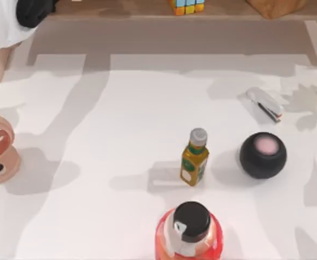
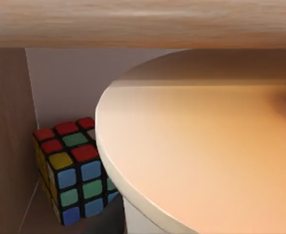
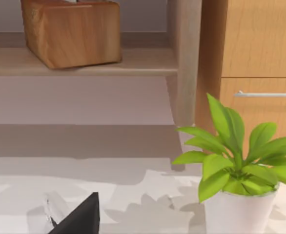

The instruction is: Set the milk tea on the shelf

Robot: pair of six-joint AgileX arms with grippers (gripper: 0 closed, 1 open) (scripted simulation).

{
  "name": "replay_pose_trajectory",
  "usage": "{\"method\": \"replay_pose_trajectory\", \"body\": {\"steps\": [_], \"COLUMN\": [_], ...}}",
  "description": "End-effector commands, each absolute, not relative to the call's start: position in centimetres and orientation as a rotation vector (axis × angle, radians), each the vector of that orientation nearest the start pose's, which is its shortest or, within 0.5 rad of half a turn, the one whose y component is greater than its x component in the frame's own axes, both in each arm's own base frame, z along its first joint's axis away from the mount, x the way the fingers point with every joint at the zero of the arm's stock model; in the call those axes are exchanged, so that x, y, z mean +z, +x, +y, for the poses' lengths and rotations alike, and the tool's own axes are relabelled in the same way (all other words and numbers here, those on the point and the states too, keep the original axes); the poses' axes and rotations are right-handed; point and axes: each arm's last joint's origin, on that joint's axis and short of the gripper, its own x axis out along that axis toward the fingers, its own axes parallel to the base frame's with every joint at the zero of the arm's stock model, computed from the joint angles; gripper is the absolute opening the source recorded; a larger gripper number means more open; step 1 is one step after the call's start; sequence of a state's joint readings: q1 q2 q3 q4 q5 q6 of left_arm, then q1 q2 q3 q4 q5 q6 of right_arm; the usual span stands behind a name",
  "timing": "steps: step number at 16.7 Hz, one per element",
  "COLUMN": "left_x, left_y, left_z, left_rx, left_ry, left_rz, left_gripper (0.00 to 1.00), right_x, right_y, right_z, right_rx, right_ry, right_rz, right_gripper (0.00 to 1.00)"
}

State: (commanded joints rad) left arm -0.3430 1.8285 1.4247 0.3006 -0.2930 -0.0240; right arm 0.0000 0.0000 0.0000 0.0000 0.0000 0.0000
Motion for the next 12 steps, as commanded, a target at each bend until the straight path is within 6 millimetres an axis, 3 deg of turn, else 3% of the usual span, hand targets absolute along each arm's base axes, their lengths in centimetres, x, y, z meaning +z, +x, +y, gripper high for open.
{"method": "replay_pose_trajectory", "body": {"steps": [3,8,12], "left_x": [29.7,27.4,27.5], "left_y": [41.2,40.0,41.1], "left_z": [-13.7,-15.9,-14.8], "left_rx": [-0.038,-0.123,-0.093], "left_ry": [-0.008,-0.008,-0.007], "left_rz": [0.134,0.217,0.189], "left_gripper": [0.00,0.00,0.00], "right_x": [16.0,16.0,16.0], "right_y": [10.6,10.6,10.6], "right_z": [-0.1,-0.1,-0.1], "right_rx": [0.000,0.000,0.000], "right_ry": [0.000,0.000,0.000], "right_rz": [0.000,0.000,0.000], "right_gripper": [1.00,1.00,1.00]}}
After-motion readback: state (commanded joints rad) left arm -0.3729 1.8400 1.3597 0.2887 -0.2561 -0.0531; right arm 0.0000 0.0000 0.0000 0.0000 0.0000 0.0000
